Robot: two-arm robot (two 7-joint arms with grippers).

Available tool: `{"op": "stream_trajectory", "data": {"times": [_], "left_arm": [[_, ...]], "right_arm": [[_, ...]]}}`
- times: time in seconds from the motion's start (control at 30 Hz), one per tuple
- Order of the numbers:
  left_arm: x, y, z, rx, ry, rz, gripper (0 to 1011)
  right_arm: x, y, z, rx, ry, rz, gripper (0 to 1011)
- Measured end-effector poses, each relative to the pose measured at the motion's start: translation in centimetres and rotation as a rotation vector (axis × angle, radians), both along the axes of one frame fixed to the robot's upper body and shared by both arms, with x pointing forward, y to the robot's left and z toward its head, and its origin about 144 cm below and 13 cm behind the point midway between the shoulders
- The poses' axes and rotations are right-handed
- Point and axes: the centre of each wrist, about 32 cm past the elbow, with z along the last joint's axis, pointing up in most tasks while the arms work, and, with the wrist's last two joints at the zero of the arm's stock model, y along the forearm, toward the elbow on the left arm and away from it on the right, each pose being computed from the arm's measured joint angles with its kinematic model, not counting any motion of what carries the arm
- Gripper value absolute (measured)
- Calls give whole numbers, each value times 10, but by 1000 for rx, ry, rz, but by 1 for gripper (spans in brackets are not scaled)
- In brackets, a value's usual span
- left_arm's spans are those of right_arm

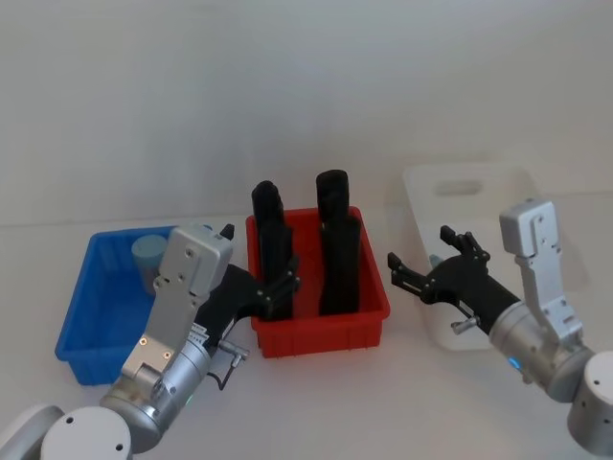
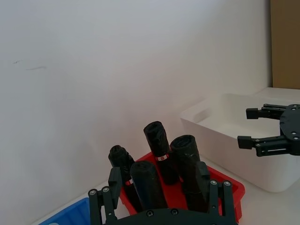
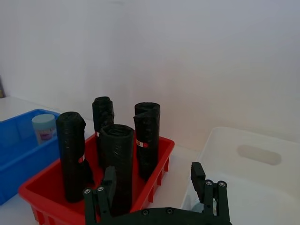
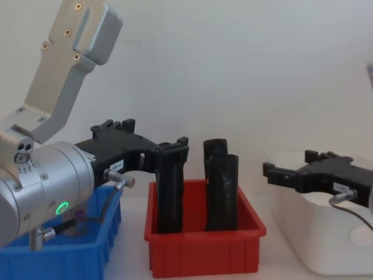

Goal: Pick the cotton swabs from the blue box and place them into the white box.

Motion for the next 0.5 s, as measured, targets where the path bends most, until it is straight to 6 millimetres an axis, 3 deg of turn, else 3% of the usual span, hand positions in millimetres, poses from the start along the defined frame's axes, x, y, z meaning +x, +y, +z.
{"op": "stream_trajectory", "data": {"times": [0.5], "left_arm": [[0,0,0,0,0,0,1004]], "right_arm": [[46,23,-4,-7,21,128,1002]]}}
